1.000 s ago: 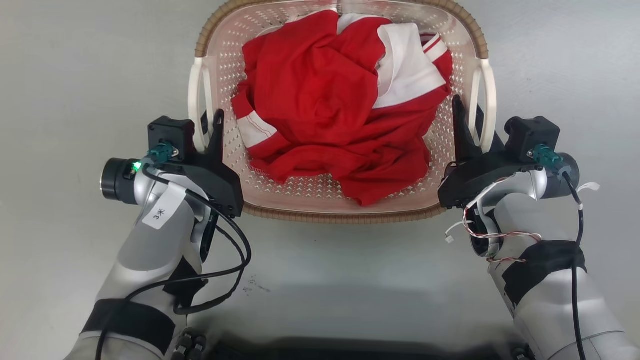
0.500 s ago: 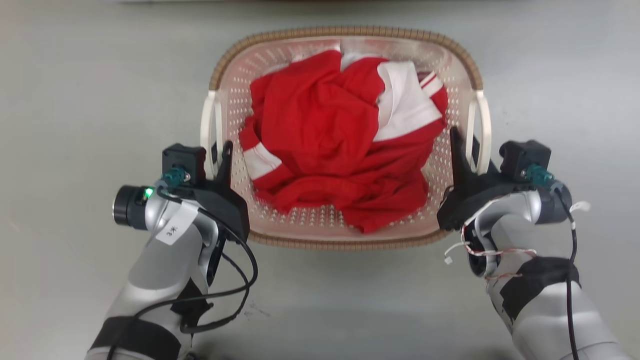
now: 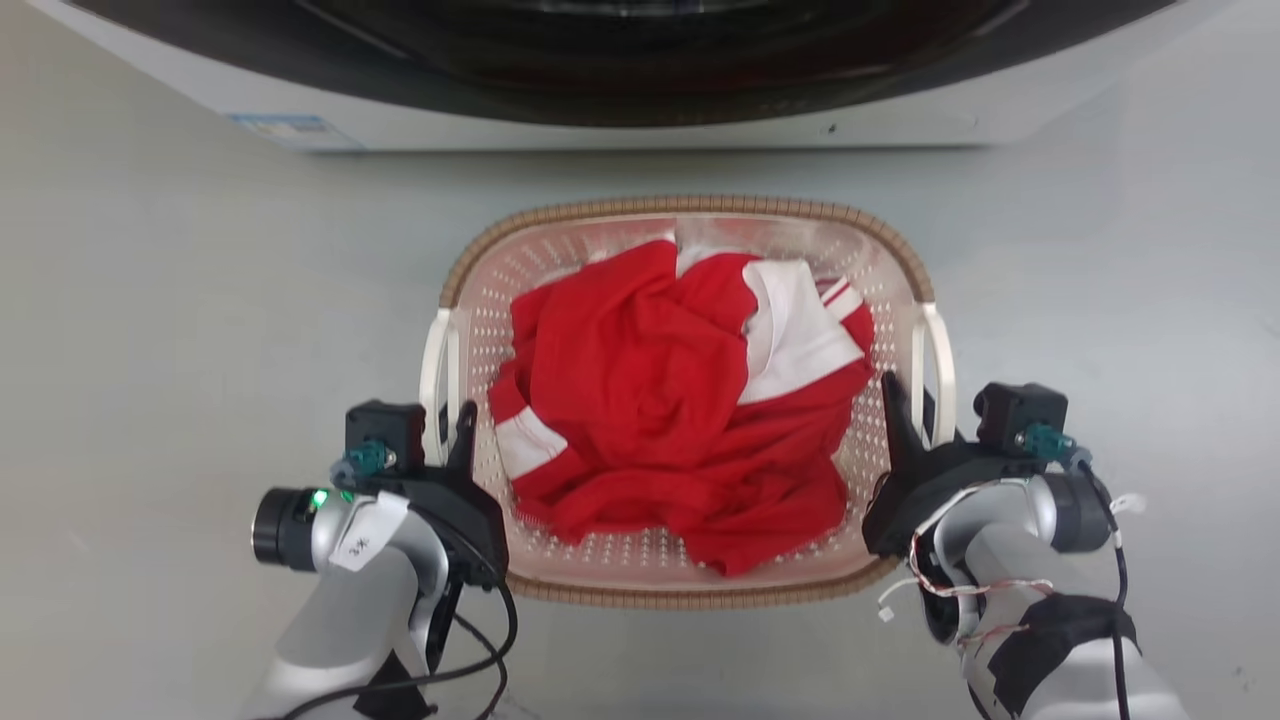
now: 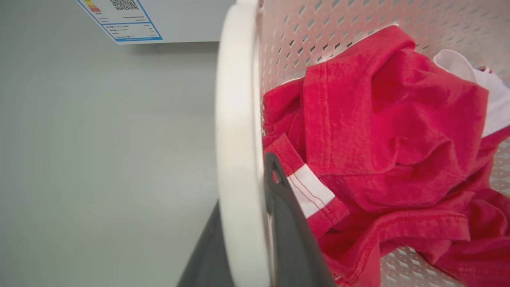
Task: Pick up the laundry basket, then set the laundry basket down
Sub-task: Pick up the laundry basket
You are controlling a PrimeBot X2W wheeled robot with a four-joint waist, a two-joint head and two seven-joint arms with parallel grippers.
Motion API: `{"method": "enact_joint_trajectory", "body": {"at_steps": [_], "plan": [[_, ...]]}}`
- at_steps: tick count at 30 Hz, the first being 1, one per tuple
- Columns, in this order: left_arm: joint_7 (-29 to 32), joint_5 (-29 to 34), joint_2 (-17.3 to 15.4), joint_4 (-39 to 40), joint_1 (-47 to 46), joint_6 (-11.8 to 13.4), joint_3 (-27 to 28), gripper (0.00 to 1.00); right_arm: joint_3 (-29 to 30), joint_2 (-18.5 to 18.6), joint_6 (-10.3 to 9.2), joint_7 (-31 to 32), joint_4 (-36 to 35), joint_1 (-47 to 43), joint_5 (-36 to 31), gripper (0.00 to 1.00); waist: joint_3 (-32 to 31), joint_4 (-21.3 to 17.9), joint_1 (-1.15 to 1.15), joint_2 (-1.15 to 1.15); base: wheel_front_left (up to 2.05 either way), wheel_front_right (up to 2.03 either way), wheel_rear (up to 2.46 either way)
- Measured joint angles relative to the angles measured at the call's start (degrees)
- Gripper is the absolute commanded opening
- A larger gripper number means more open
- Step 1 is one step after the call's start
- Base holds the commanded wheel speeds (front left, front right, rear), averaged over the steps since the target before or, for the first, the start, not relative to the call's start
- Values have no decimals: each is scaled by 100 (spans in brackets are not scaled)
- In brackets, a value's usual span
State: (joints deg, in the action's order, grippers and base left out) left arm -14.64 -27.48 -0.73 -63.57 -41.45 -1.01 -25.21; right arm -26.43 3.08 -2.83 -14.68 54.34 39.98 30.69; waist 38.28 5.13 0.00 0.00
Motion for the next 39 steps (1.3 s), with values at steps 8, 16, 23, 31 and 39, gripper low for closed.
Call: {"method": "enact_joint_trajectory", "body": {"at_steps": [8,16,23,31,39], "plan": [[45,-121,-51,-85,403,0,-399,0,-516,7,-76,5,159,-349,555,0,-681,-20,0,0,0,0,0],[261,-264,-75,-220,901,-1,-723,0,-991,7,-131,242,245,-836,1049,0,-1368,-49,-1,0,0,0,0],[480,-443,-86,-319,1392,-33,-925,0,-1397,5,-225,464,242,-1328,1516,0,-1973,-88,-1,-1,0,0,0],[740,-524,-90,-483,1944,-103,-1096,0,-1819,0,-324,726,215,-1940,2053,0,-2750,-149,-1,0,0,0,0],[904,-693,-108,-556,2426,-151,-1248,0,-2125,2,-382,864,164,-2424,2446,0,-3435,-184,-1,-1,0,0,0]]}}
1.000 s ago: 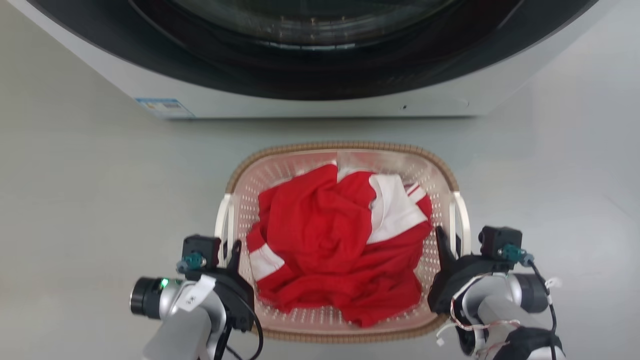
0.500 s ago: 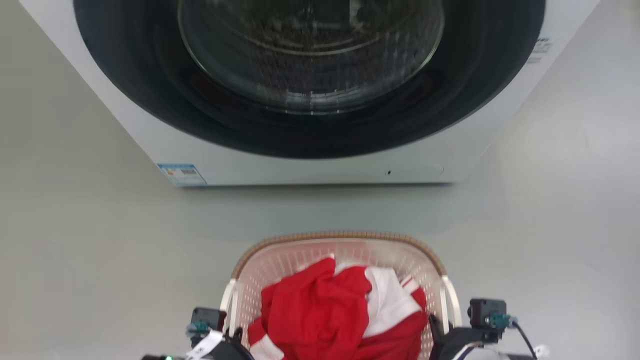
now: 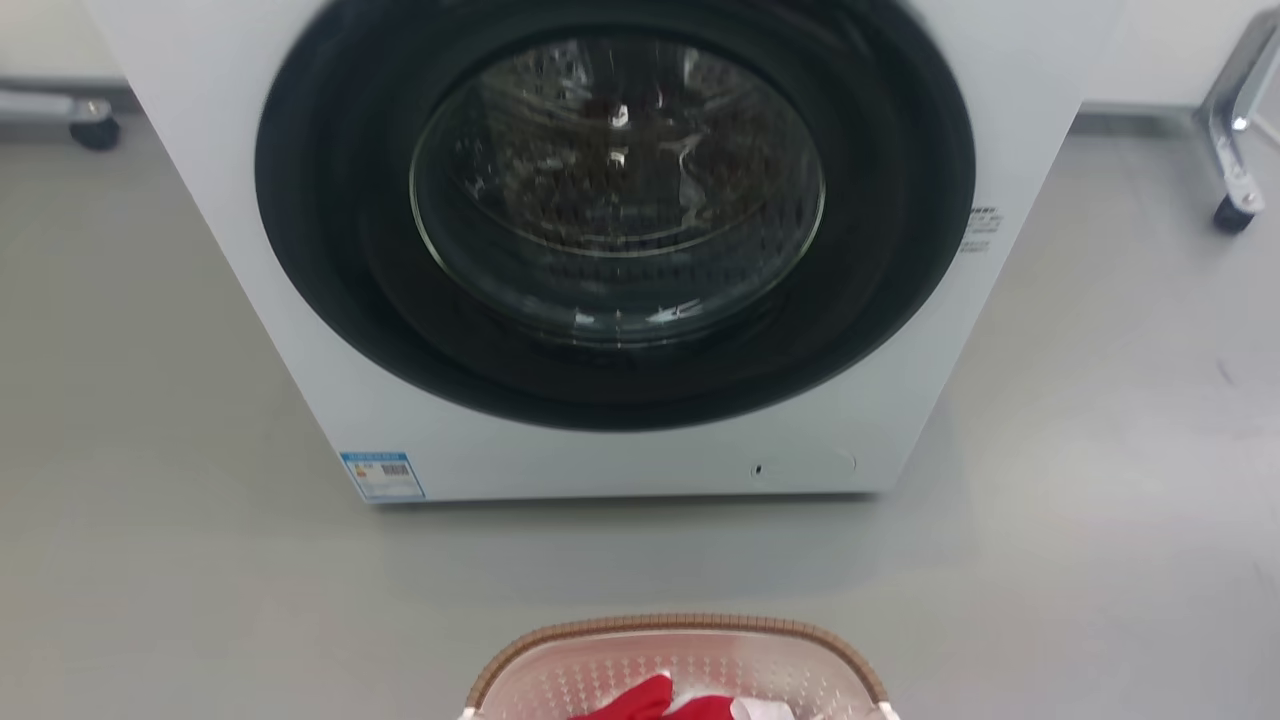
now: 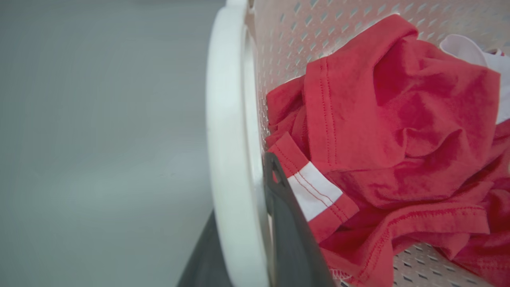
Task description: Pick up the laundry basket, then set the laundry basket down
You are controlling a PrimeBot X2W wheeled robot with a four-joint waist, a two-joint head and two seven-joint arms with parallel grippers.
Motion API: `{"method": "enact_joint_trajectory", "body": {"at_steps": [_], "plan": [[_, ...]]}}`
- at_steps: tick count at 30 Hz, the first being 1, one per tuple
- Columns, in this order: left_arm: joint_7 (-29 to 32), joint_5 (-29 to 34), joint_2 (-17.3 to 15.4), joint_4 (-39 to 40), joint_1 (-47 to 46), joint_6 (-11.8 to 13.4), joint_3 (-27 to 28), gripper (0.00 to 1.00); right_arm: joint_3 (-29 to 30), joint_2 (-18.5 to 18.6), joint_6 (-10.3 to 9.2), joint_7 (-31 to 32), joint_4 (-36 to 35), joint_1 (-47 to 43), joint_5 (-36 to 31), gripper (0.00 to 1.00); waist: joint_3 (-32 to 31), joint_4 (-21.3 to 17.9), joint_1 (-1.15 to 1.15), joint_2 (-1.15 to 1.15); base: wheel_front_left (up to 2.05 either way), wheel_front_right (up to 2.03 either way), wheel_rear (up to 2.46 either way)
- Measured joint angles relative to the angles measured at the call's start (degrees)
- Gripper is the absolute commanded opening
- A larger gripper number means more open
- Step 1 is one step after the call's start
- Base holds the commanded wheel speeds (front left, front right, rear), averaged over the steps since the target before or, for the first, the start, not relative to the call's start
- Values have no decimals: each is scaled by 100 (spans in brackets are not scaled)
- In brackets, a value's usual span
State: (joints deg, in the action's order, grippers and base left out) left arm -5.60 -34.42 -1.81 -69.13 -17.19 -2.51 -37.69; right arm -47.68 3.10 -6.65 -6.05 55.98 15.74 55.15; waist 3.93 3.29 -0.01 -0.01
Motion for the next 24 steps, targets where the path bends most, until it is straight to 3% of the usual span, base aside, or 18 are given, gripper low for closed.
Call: {"method": "enact_joint_trajectory", "body": {"at_steps": [10,24], "plan": [[97,-58,-12,-41,94,0,-31,0,-257,4,-90,52,-51,-96,328,0,-529,-18,0,0,0,0,0],[147,-112,-34,-53,103,-1,-108,0,-512,22,-98,48,-42,-81,655,0,-581,-49,1,1,0,0,0]]}}
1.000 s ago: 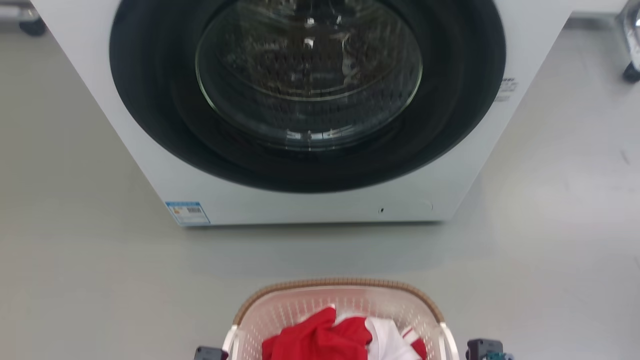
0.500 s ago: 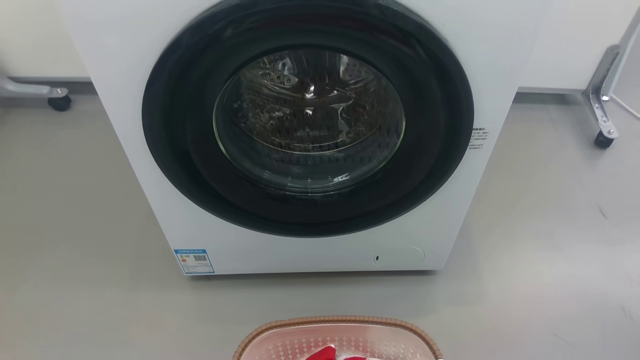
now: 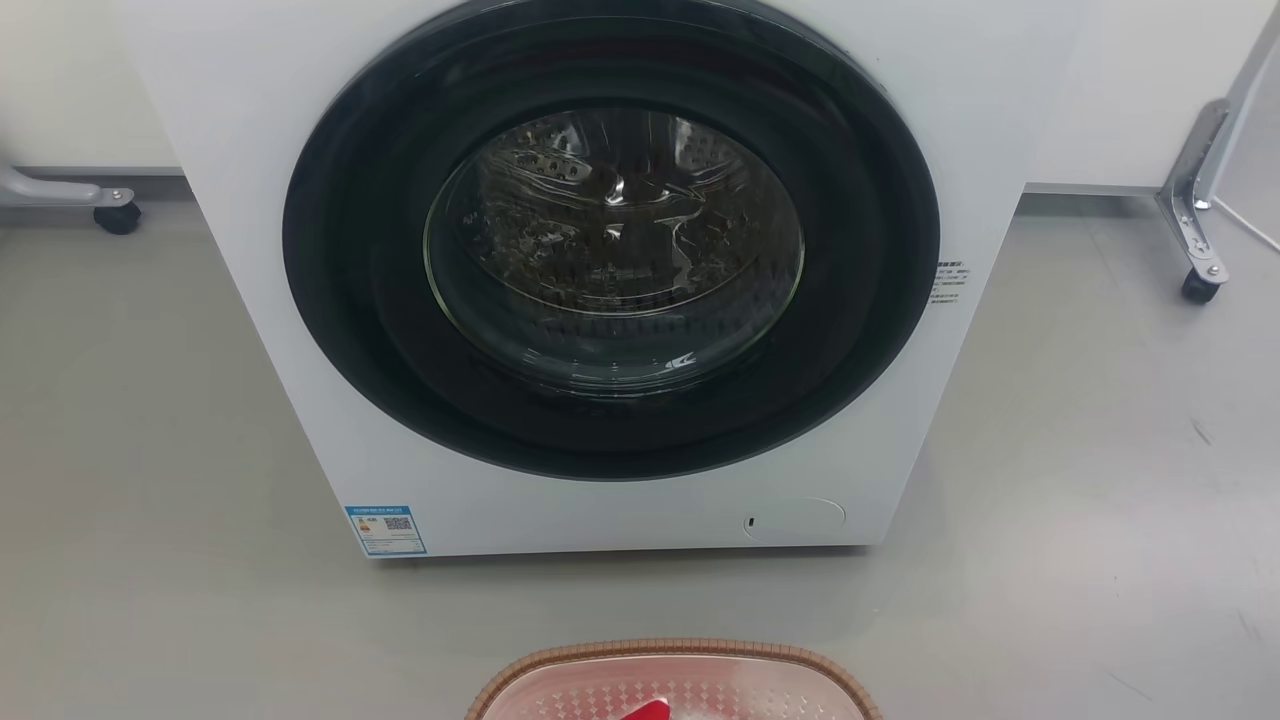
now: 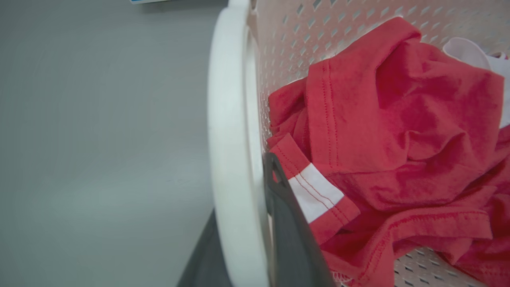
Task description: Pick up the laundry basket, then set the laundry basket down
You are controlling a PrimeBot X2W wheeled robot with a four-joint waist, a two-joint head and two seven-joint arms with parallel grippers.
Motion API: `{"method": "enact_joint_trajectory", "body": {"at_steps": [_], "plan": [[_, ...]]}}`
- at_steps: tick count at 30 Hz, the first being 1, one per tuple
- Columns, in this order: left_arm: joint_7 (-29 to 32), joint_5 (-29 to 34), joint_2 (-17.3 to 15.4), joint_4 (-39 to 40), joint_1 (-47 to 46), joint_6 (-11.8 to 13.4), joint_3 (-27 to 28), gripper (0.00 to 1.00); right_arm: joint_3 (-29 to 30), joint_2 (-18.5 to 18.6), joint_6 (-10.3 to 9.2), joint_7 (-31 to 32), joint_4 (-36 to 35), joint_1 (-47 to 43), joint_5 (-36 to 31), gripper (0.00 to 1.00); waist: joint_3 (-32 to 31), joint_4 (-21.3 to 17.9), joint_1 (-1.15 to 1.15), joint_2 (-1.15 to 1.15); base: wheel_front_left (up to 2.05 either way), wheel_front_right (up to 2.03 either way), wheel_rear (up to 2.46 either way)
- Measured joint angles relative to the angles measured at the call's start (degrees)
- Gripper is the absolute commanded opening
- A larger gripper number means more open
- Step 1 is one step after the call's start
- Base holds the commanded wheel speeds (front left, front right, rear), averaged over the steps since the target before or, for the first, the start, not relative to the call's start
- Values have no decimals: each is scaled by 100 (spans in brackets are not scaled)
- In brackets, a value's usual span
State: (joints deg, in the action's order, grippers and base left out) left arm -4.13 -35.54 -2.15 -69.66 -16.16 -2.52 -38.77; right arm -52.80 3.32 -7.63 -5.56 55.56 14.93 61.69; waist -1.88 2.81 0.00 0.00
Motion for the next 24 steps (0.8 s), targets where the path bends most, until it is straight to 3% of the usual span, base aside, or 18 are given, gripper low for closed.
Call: {"method": "enact_joint_trajectory", "body": {"at_steps": [24], "plan": [[7,-70,-4,7,-4,30,-75,0,-327,4,-1,-109,140,122,409,0,45,-23,0,0,0,0,0]]}}
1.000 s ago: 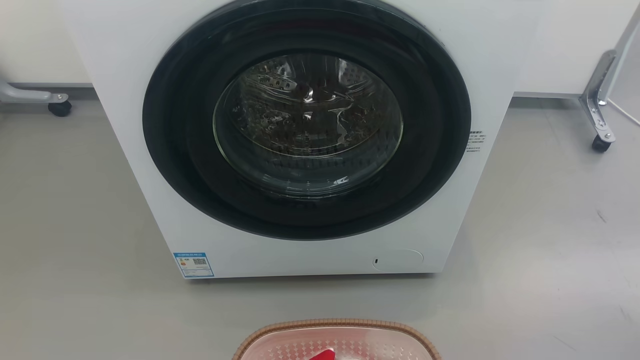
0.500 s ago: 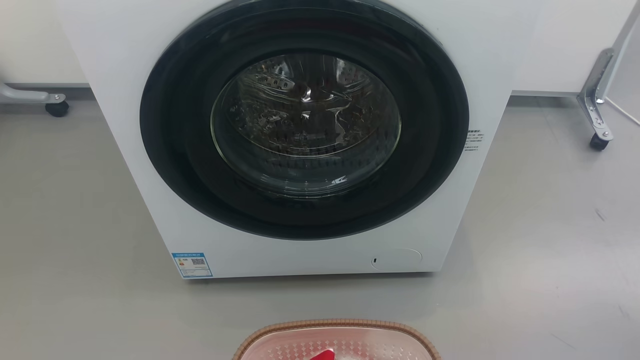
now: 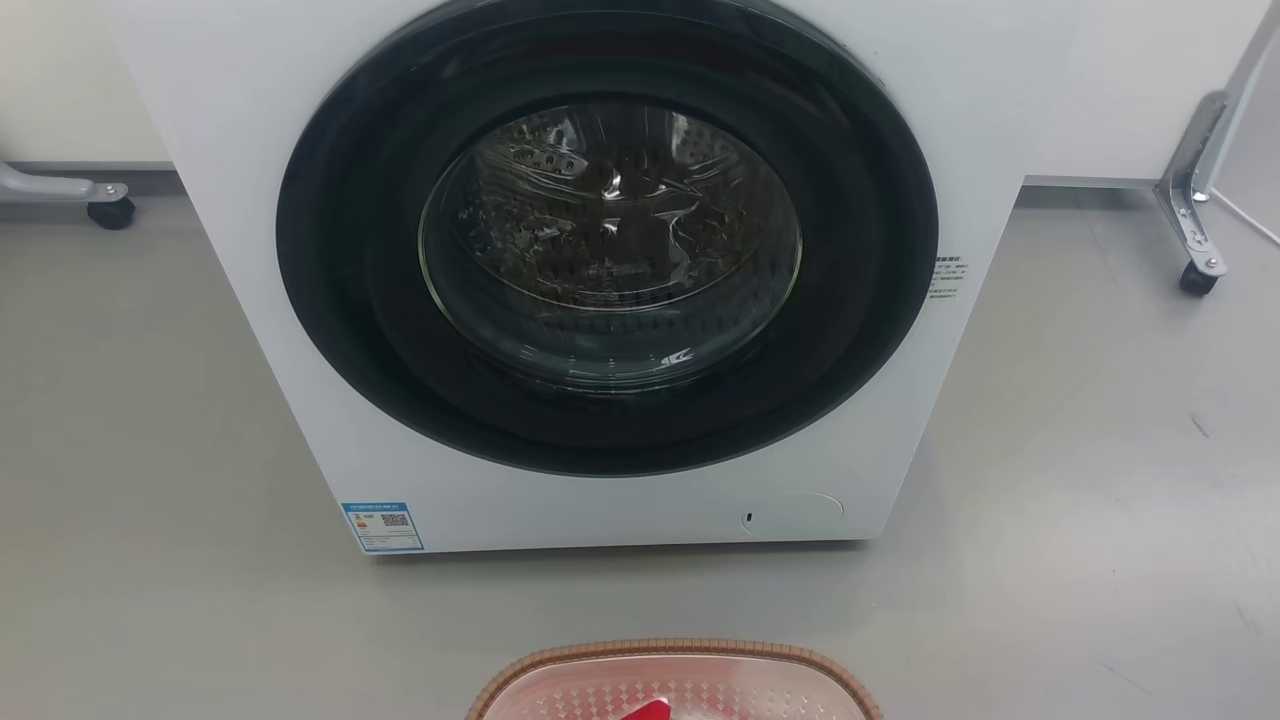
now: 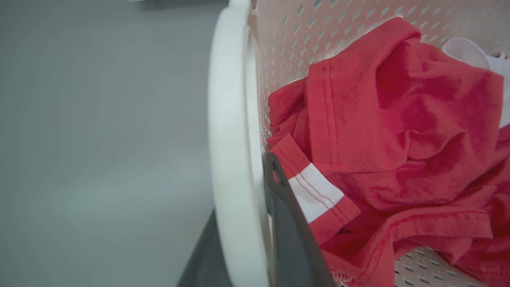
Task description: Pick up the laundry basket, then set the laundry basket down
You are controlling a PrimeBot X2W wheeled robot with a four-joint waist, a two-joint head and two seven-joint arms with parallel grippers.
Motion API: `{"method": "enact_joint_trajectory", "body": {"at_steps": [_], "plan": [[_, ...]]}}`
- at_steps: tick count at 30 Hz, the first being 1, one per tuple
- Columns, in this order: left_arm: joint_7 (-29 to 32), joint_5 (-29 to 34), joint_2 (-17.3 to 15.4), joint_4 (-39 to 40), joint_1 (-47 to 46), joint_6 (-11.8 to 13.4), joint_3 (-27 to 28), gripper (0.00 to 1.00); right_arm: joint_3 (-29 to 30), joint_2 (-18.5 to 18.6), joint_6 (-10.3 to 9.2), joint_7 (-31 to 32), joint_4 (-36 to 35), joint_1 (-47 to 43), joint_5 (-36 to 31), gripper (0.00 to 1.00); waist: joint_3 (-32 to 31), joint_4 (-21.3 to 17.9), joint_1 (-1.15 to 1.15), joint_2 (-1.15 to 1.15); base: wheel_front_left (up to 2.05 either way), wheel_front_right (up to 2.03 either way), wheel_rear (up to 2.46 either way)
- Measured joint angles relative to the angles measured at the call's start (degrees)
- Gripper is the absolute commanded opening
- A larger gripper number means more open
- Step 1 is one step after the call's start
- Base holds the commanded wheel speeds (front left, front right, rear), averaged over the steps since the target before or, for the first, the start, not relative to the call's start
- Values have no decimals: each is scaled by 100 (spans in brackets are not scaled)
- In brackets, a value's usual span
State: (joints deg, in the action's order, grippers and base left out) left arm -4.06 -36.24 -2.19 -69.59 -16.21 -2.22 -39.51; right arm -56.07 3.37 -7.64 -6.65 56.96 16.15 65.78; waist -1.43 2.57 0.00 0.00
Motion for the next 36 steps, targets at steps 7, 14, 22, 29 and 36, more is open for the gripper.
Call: {"method": "enact_joint_trajectory", "body": {"at_steps": [7,14,22,29,36], "plan": [[-7,-3,0,-1,-1,20,-16,0,-104,-2,1,-49,42,37,102,0,20,-7,0,0,0,0,0],[-15,-48,0,-1,-5,20,-37,0,-203,-1,1,-98,74,89,218,0,51,-12,0,0,0,0,0],[-41,-62,-1,12,-17,29,-62,0,-280,-2,1,-155,105,117,302,0,147,-17,0,0,0,0,0],[-65,-224,-7,147,-227,79,-59,0,-270,0,1,-269,191,428,381,0,385,-16,0,0,0,0,0],[-142,-294,-11,269,-727,180,26,0,-268,2,1,-388,302,1129,314,0,898,14,1,0,0,0,0]]}}
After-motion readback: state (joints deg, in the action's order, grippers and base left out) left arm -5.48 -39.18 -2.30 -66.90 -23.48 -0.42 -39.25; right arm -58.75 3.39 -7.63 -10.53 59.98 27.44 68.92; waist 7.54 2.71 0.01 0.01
